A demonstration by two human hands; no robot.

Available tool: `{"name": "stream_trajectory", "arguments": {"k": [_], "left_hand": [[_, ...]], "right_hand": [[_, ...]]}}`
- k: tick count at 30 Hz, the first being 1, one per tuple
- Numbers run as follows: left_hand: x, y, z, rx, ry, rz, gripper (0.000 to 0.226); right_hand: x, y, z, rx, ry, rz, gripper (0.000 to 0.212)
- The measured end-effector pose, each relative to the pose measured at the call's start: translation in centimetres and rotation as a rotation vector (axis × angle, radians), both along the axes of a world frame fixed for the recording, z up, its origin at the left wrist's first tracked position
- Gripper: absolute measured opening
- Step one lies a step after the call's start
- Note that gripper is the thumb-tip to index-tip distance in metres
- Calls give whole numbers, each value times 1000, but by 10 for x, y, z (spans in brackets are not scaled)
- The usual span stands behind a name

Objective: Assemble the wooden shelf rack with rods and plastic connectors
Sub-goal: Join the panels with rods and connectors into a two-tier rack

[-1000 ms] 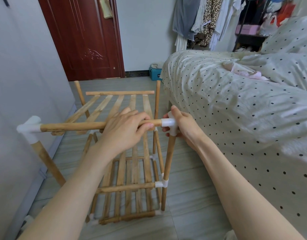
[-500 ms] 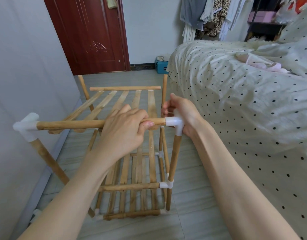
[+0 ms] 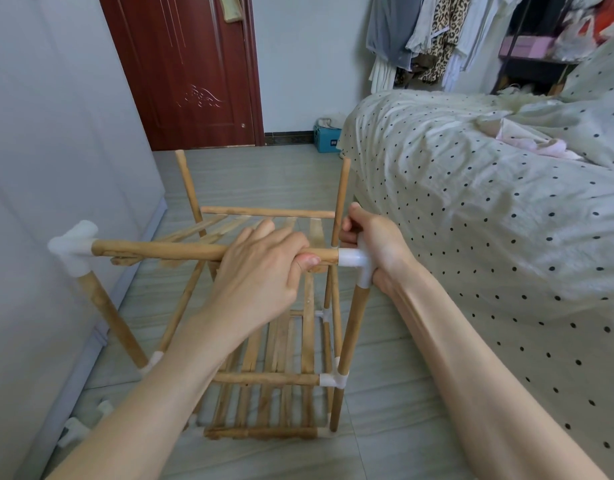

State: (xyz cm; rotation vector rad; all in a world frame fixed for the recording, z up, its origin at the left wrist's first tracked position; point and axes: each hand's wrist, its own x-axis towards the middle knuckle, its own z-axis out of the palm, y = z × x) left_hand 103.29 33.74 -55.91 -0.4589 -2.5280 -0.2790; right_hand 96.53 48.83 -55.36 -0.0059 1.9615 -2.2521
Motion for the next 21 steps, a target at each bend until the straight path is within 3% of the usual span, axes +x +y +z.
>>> {"name": "stream_trajectory", "arguments": {"k": [3,7,10,14,16,19,21], "left_hand": [[2,-7,-4,47,33,-45,21],[8,-29,-2,109,48,-18,36],[13,-63,-1,130,197,167,34],[19,-116,-6,249,325,571,31],[22,-135,-9,457,258,663,40],[24,-154,-12,1126,37,526,41],[27,-160,-12,1376,-35,436,39]], "right_hand": [[6,-5,2,-61,-17,-2,42],[10,-9,5,-198,-64,-66,36],[10,-5,4,-139,-68,-180,27],[15,-12,-6,75,17,-245,22],[15,-16,-10,132,87,-294,24],[9,-12,-7,141,139,-354,27],[3,-2,-5,180,162,-370,28]]}}
